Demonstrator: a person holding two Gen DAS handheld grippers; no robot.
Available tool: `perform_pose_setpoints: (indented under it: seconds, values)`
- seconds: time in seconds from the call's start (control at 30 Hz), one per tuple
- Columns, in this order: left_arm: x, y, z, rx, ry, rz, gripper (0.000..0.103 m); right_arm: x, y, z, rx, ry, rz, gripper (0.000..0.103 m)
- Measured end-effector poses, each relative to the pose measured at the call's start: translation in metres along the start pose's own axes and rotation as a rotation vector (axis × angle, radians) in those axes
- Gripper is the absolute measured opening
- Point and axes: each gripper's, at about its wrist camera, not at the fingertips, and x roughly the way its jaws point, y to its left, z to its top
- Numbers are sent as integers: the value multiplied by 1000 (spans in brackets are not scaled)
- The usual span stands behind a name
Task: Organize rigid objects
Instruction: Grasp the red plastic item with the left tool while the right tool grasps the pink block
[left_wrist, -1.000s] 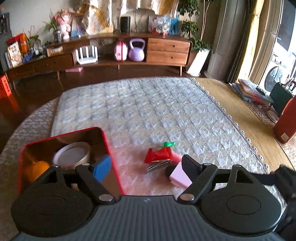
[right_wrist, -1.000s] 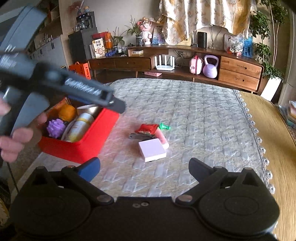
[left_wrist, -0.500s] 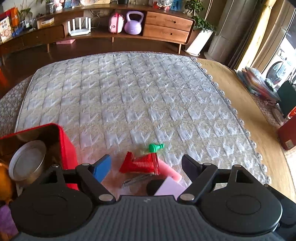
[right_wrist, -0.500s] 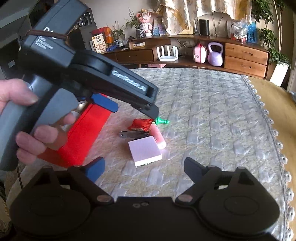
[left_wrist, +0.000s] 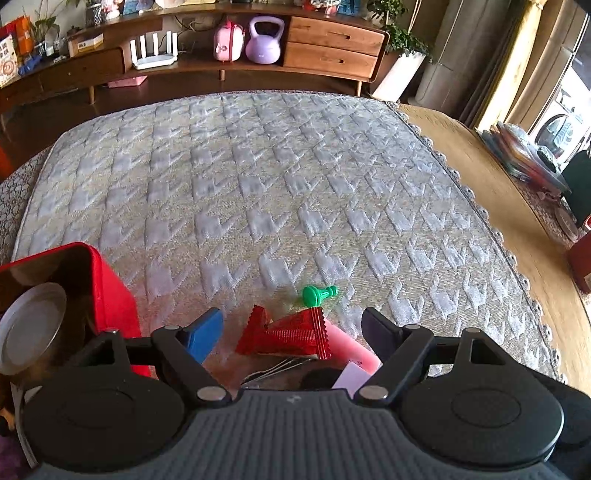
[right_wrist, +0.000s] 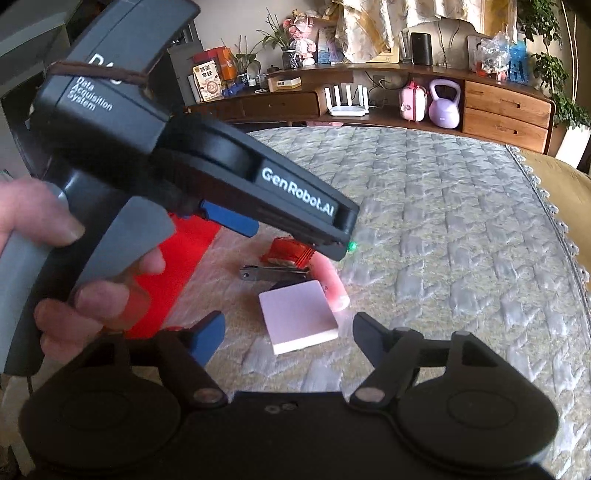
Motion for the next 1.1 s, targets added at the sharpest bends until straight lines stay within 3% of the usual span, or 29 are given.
perform_pose_setpoints:
  seconds: [0.27,0.67,0.87,1.1]
  values:
    - [3,8,-4,-41,9,-8,59,7,1,3,-5,0,-10,67]
    - [-3,8,-5,-39,-23,-10,35,10,8,-1,-47,14,-40,40]
    - [-7,8,-7,-21,-43,43,33,2,6,-2,-26,6,-40,40]
    - [-25,9,-5,-33,-63,16,33,-18,4,-1,-6,-12,-41,40]
